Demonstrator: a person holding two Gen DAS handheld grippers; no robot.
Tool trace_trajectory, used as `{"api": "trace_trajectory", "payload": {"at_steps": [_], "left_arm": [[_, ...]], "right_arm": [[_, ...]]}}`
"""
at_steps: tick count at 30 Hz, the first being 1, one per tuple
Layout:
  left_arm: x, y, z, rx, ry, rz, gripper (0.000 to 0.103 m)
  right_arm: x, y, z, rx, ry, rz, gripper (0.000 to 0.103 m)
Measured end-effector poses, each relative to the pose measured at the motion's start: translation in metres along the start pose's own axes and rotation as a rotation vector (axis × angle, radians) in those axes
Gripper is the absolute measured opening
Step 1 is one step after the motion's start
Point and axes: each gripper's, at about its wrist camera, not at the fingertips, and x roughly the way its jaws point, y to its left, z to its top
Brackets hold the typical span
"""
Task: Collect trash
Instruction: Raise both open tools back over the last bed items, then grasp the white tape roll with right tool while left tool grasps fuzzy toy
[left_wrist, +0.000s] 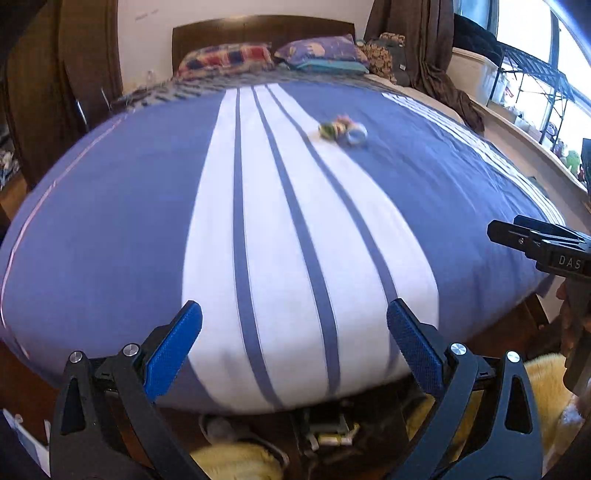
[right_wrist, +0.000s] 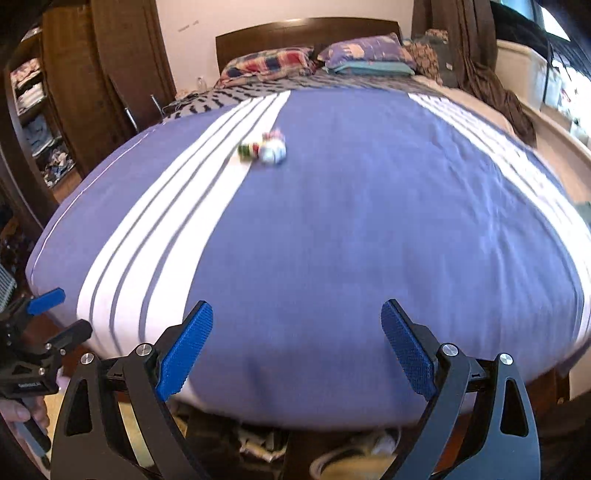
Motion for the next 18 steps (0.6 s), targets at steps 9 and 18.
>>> {"api": "trace_trajectory", "payload": {"at_steps": [9, 18], "left_arm": [[0.048, 0.007, 0.069, 0.016, -0.011, 0.012, 0.095], [0.094, 0.013, 0.104, 0.036, 0.011, 0.020, 0.095]], "right_arm": [[0.050, -0.002, 0.070, -0.004, 0.000, 0.011, 0.093], [0.117, 0.015, 0.129, -0.051, 0.011, 0.028, 0.092]]}}
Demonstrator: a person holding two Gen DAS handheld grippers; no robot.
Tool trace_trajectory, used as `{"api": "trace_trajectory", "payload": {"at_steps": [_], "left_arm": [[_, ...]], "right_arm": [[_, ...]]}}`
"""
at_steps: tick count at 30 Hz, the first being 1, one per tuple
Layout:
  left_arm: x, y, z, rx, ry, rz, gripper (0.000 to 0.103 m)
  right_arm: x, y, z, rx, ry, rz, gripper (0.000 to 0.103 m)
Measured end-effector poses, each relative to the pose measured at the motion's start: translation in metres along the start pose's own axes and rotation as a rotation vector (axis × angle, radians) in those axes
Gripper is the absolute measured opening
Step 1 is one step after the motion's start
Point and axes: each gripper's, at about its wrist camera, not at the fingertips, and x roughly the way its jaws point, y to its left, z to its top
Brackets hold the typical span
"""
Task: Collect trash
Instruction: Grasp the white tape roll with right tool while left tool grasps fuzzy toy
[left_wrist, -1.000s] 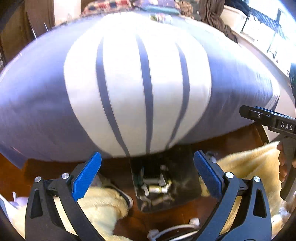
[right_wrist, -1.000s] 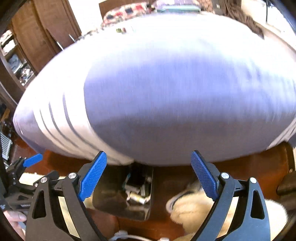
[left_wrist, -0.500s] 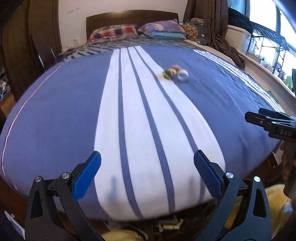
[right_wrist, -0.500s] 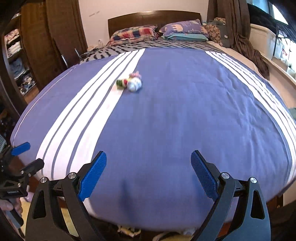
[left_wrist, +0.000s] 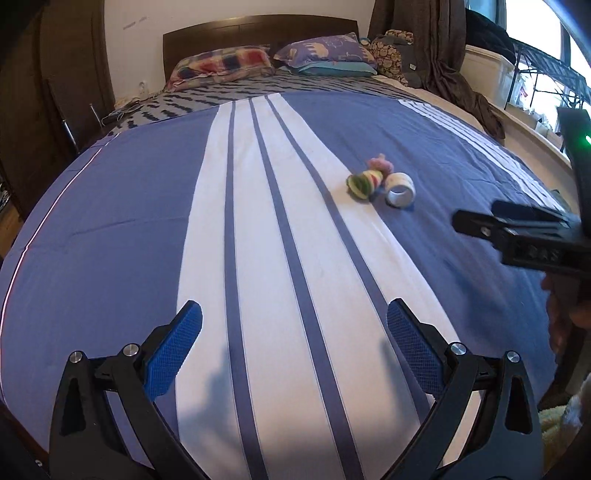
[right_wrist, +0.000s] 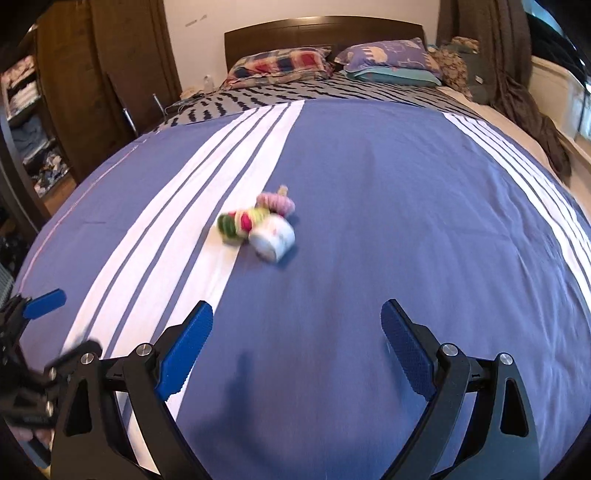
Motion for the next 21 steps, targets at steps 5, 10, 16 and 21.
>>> {"api": "trace_trajectory", "payload": {"at_steps": [5, 10, 16, 21], "left_arm": [[0.020, 0.002, 0.012, 0.009, 0.017, -0.004, 0.095], [0.033, 0.001, 0.021, 0.015, 0.022, -0.019, 0.095], [0.045, -0.005, 0.033, 0.015, 0.018, -0.033, 0.095], [0.054, -0.016, 0.044, 0.027, 0.014, -0.055, 0.095]], "right_arm": [[0.038, 0.006, 0.023, -0.023, 0.034, 0.005, 0.087], [0.065, 0.011, 0.036, -0.034, 0.077, 0.027, 0.069], [0.076, 0.015, 0.042, -0.054, 0.093, 0.060, 0.040], [0.067, 0.010, 0.043, -0.070, 0.074, 0.047, 0.039]]}}
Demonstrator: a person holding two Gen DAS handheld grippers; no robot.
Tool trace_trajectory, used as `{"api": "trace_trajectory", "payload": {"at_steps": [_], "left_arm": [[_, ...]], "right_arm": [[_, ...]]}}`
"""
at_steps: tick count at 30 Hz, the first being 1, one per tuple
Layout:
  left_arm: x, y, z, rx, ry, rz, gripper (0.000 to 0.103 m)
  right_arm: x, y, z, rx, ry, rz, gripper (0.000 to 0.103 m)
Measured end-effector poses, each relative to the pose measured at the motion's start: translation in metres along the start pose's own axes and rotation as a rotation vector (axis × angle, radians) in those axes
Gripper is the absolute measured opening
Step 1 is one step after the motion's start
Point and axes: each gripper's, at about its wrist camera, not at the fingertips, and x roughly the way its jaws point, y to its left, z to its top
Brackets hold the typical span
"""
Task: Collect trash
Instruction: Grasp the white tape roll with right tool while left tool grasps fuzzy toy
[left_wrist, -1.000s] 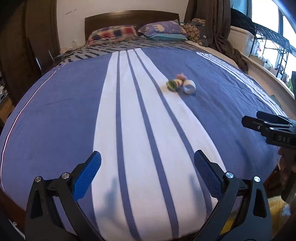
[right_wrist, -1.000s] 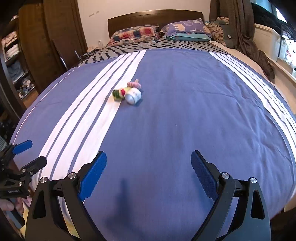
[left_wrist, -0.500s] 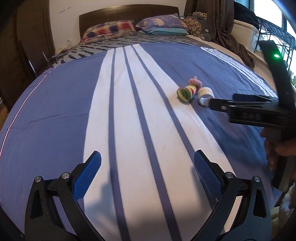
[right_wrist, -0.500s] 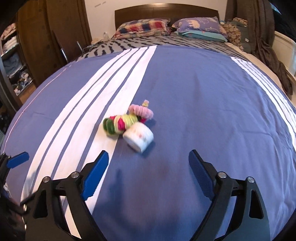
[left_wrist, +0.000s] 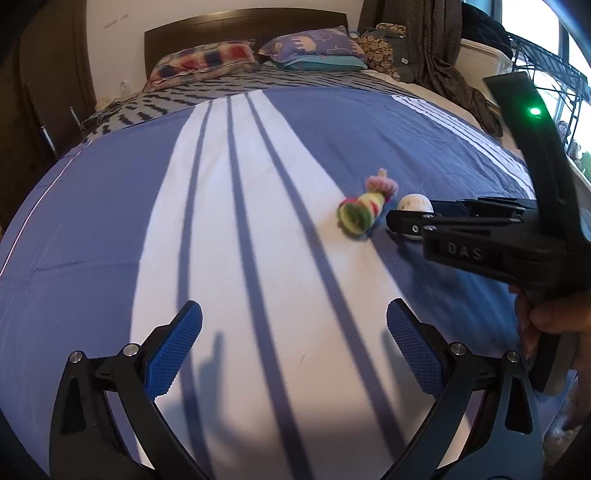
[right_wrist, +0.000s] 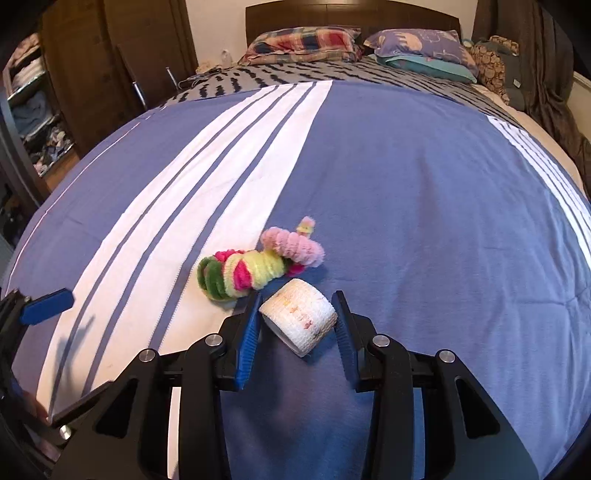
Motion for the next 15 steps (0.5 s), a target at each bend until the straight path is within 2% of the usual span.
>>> {"api": "trace_trajectory", "payload": {"at_steps": [8, 13, 15], "left_arm": [[0.036, -0.024, 0.036, 0.040, 0.009, -0.033, 0.093], [0.060, -0.029, 0.056, 0.017, 0.038, -0.083, 0.069], [0.066, -0.032, 0.061, 0.025, 0.041, -0.089, 0.067]], "right_arm": [[-0.031, -0.040, 0.004, 0.048, -0.049, -0.076, 0.039], [-0.035, -0.056, -0.001, 0.069, -0.041, -0.059, 0.039], [-0.035, -0.059, -0.002, 0.076, -0.040, -0.055, 0.039]]}}
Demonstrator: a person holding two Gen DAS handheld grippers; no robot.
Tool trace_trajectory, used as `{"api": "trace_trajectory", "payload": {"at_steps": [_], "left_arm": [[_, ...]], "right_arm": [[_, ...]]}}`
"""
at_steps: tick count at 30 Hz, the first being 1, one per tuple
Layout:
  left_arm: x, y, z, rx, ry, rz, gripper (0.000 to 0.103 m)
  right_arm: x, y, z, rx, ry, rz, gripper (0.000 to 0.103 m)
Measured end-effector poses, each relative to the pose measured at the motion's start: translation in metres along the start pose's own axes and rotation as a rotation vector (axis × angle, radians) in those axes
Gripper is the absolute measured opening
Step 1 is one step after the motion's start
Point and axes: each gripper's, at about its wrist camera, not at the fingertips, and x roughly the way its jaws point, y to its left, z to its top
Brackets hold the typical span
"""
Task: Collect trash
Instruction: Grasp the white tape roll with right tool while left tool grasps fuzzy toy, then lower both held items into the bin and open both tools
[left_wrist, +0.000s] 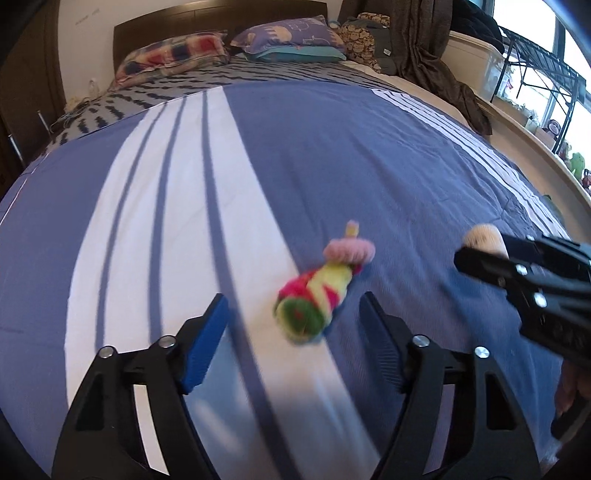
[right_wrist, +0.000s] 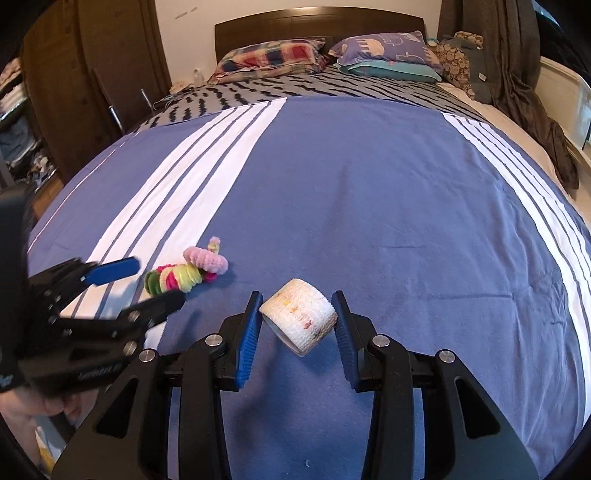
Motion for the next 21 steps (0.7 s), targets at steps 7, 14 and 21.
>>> {"api": "trace_trajectory", "payload": {"at_steps": [7, 14, 21], "left_arm": [[0.010, -0.009, 0.000, 0.045, 0.033, -0.043, 0.031], [-0.048, 0.003, -0.038, -0.026, -0.024, -0.056, 0.030], [-0.126, -0.006, -0.087, -0.027, -0.078, -0.003, 0.030]], "right_arm": [[-0.001, -0.002, -0.006, 0.029, 0.005, 0.011, 0.039], [-0.034, 0.008, -0.024, 0.026, -0.028, 0.010, 0.039], [-0.089, 0.033, -0.052, 0.003, -0.073, 0.009, 0.039]]}}
